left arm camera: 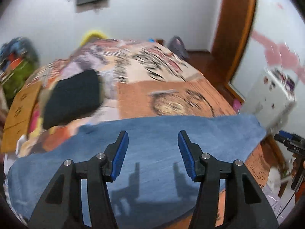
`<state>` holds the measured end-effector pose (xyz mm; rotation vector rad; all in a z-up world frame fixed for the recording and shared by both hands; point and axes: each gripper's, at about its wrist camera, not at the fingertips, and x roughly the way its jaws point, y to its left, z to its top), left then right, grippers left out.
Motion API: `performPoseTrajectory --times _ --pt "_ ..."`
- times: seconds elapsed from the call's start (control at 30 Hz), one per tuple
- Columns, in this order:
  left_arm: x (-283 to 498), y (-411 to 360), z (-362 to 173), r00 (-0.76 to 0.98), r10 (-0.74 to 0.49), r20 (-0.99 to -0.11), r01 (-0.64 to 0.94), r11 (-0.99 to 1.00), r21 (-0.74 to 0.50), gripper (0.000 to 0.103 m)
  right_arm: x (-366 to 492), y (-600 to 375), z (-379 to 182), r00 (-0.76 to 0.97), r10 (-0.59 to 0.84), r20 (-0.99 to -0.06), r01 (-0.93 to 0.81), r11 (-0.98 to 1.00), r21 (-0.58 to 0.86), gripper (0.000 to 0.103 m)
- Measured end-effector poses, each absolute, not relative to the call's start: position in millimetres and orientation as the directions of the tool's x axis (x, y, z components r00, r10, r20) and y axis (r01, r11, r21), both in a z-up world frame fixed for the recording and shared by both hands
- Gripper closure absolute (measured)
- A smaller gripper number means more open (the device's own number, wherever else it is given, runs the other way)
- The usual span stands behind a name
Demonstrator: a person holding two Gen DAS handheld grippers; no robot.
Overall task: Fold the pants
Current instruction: 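Lay the jeans down and open the left gripper, then grasp the frayed jeans hem with the right gripper and lift it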
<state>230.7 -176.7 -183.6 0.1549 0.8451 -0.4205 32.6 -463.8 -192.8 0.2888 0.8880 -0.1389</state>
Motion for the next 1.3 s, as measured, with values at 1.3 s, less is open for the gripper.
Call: performPoseTrajectory --times 1.3 --pt "217.6 -311.3 -268.7 0.447 -0.242 -0.861 0.562 0.825 0.060 0.028 53.6 -548.6 -303.5 0.674 0.212 -0.708 0.430 0.666 0.609 0.046"
